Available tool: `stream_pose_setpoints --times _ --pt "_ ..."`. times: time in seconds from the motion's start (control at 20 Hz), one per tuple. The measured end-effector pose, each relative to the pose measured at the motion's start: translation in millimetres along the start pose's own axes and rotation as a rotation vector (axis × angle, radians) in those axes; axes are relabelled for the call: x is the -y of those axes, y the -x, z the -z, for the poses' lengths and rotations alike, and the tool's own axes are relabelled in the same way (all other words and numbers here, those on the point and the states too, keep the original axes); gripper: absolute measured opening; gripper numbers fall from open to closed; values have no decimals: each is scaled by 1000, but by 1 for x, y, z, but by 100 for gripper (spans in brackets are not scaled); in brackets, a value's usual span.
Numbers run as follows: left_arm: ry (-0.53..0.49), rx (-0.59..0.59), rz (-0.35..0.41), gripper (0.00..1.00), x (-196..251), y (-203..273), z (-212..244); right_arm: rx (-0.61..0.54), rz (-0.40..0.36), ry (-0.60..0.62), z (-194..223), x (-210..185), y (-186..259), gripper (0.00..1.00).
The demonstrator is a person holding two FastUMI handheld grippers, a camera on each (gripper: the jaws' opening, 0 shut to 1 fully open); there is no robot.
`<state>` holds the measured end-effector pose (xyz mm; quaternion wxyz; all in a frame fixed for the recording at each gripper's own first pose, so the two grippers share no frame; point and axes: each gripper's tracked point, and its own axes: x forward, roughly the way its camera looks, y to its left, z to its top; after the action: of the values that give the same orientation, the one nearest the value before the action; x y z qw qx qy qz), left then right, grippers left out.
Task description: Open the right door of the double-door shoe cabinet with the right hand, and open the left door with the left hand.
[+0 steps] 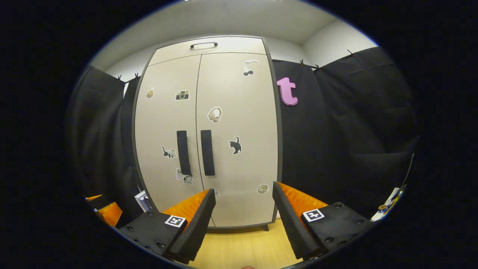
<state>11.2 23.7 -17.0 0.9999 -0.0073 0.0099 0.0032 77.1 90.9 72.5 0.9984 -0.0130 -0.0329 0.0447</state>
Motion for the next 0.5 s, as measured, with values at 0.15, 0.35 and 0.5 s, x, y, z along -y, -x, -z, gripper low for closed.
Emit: stream_pose_setpoints --times 0.15,0.35,0.5 --pt "-11 -4 -25 95 -11 0 5 3 -25 8 -11 -24 -35 98" --pt "14 -18 -52 95 -25 0 9 10 -63 44 -23 -58 -77 98" --pt "42 -16 -73 95 -36 1 8 14 -70 39 -30 -73 -106 96"
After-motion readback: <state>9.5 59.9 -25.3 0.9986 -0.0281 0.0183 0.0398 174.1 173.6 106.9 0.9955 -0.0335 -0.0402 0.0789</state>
